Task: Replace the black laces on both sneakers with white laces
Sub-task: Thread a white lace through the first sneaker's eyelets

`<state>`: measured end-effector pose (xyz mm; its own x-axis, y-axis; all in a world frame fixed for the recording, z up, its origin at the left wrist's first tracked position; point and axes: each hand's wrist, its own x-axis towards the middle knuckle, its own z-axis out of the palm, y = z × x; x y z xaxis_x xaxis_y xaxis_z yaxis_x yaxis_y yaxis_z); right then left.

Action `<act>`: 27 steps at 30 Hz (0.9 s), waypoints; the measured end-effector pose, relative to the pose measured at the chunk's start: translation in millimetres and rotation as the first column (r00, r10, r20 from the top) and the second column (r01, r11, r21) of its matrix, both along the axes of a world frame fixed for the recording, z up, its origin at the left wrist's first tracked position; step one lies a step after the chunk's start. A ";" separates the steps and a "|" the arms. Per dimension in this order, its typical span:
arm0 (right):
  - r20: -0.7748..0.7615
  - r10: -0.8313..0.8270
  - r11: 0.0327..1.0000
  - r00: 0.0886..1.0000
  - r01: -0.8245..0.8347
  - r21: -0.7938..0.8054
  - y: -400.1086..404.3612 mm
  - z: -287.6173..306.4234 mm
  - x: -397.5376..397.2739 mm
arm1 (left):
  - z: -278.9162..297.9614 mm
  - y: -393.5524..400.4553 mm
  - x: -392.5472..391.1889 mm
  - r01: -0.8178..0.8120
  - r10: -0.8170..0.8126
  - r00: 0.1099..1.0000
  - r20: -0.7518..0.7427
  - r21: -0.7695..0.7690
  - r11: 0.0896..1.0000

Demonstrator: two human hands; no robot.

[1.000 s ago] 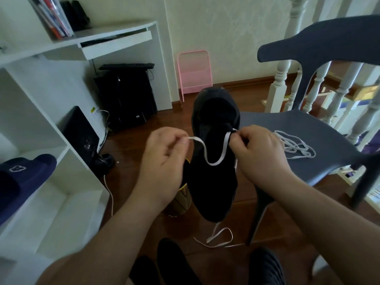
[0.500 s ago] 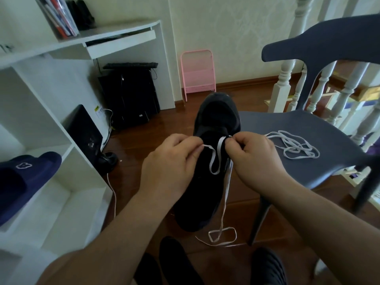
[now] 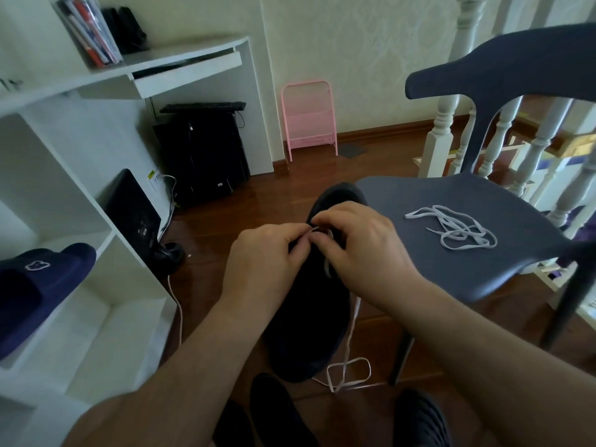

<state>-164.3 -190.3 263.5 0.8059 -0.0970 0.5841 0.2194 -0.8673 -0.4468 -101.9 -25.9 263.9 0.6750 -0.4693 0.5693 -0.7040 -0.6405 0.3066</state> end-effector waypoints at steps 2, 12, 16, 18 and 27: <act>-0.062 0.001 1.000 0.998 -0.001 0.007 1.7 -3.1 6.4 | -2.6 -2.5 -1.4 0.008 -0.008 1.000 -0.004 0.027 1.000; -0.256 -0.100 0.993 0.962 0.082 -0.081 0.9 -3.7 16.7 | -13.3 -5.0 -0.7 -0.046 0.051 0.993 -0.109 0.051 0.998; -0.256 -0.142 0.989 0.956 0.123 -0.087 2.6 -4.2 15.0 | -13.9 -5.4 4.0 -0.079 0.075 0.955 -0.286 -0.001 0.997; -0.270 -0.171 0.983 0.948 0.145 -0.115 6.2 -2.4 12.8 | -14.1 -5.2 6.1 -0.117 0.076 0.927 -0.367 -0.090 0.989; -0.223 -0.283 0.945 0.933 0.311 0.099 4.6 -4.5 22.3 | -11.4 -15.8 -1.8 -0.157 0.002 0.908 -0.418 -0.336 0.929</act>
<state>-142.0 -185.6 259.1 0.8282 -0.4145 0.3772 -0.1467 -0.8098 -0.5680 -103.7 -41.7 252.5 0.9074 -0.2236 0.3559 -0.4203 -0.4825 0.7685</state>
